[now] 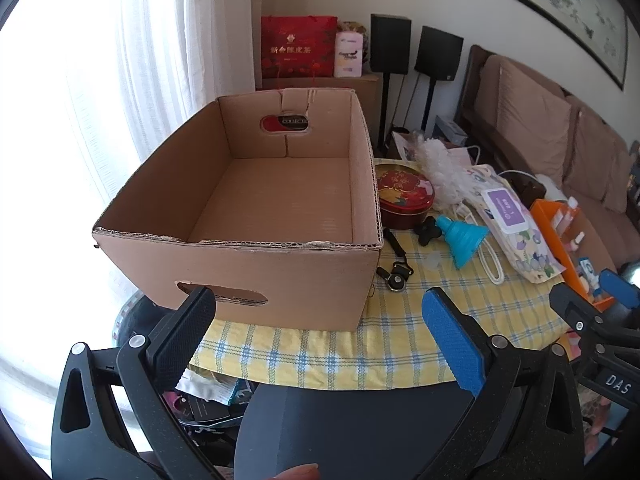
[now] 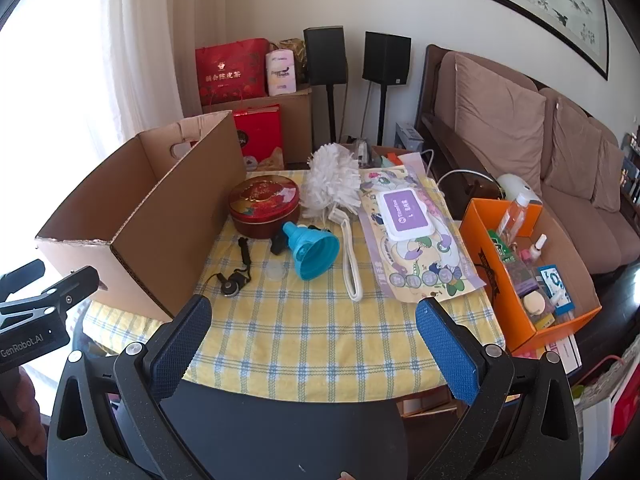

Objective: Organize objects
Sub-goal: 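Move the left gripper toward the blue funnel beside the red tin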

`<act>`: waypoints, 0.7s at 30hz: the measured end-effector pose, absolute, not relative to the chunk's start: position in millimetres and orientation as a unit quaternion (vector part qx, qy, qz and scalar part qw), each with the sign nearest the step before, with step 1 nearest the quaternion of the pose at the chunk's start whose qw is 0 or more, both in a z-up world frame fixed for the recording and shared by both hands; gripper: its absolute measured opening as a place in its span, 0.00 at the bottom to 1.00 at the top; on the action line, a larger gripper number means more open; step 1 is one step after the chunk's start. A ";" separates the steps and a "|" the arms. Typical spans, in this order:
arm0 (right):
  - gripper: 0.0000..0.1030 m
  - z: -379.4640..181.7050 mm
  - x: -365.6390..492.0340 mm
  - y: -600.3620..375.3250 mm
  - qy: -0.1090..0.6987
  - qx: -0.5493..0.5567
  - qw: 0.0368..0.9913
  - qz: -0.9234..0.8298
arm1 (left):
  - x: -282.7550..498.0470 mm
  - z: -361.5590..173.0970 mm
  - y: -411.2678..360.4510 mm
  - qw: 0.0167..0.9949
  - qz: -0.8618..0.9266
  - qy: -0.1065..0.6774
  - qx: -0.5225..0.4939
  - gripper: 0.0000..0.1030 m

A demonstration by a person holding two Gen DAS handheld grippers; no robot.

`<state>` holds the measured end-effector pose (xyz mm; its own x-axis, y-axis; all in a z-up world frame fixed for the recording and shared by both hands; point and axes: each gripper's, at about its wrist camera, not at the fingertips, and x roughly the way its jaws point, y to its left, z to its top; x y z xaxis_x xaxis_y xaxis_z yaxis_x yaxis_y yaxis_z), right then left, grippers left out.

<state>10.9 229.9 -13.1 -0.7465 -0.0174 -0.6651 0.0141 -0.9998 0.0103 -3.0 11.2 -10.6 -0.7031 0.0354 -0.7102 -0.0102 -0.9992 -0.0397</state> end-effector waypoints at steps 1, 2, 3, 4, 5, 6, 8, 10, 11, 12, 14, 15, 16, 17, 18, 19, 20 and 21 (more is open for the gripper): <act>1.00 -12.9 11.1 229.7 -0.001 0.356 0.008 -0.934 | -3.8 -10.9 12.3 0.014 0.923 -0.017 -0.385 1.00; 1.00 -13.4 10.6 230.4 -0.001 0.357 0.008 -0.934 | -4.5 -11.1 13.3 0.017 0.922 -0.018 -0.386 1.00; 1.00 -13.8 10.1 231.3 -0.001 0.357 0.007 -0.934 | -5.1 -11.3 14.8 0.020 0.922 -0.019 -0.386 1.00; 1.00 -14.0 9.6 232.6 -0.002 0.358 0.008 -0.934 | -5.7 -11.7 15.6 0.024 0.922 -0.020 -0.386 1.00; 1.00 -14.1 9.1 233.9 -0.003 0.358 0.008 -0.934 | -5.8 -11.8 16.1 0.028 0.922 -0.022 -0.386 1.00; 1.00 -14.2 8.7 234.7 -0.003 0.357 0.008 -0.934 | -6.0 -11.5 17.3 0.034 0.922 -0.024 -0.384 1.00; 1.00 -14.6 7.8 235.8 -0.002 0.357 0.008 -0.934 | -6.0 -10.7 19.2 0.042 0.924 -0.024 -0.380 1.00; 1.00 -15.7 5.4 240.8 -0.001 0.357 0.007 -0.934 | -4.9 -8.2 21.7 0.052 0.927 -0.025 -0.371 1.00; 1.00 -16.3 3.8 242.7 -0.001 0.357 0.006 -0.934 | -3.9 -6.7 22.7 0.059 0.929 -0.026 -0.365 1.00; 1.00 -17.6 1.7 246.5 -0.001 0.359 0.004 -0.933 | -4.0 -5.1 23.2 0.067 0.930 -0.030 -0.360 1.00; 1.00 -21.7 -2.4 255.1 -0.005 0.362 0.002 -0.932 | -4.4 -2.2 24.8 0.084 0.931 -0.036 -0.354 1.00; 1.00 -23.9 -4.9 260.5 -0.007 0.363 0.001 -0.932 | -5.1 -1.0 26.4 0.092 0.931 -0.038 -0.352 1.00; 1.00 -26.0 -6.2 264.0 -0.008 0.364 0.000 -0.931 | -6.3 -0.6 28.5 0.100 0.930 -0.038 -0.351 1.00; 1.00 -27.5 -7.9 267.6 -0.009 0.366 -0.002 -0.931 | -7.5 0.0 31.3 0.105 0.930 -0.038 -0.351 1.00; 1.00 -28.9 -9.7 271.5 -0.009 0.367 -0.004 -0.930 | -9.8 0.0 34.7 0.110 0.929 -0.038 -0.352 1.00; 1.00 -30.6 -11.6 275.8 -0.010 0.368 -0.007 -0.930 | -12.0 -0.2 37.0 0.116 0.928 -0.037 -0.352 1.00; 1.00 -31.6 -12.5 278.9 -0.011 0.369 -0.009 -0.929 | -13.8 -0.2 40.2 0.124 0.927 -0.036 -0.352 1.00; 1.00 -32.1 -13.9 282.5 -0.011 0.370 -0.012 -0.929 | -15.5 -0.1 44.2 0.130 0.927 -0.034 -0.351 1.00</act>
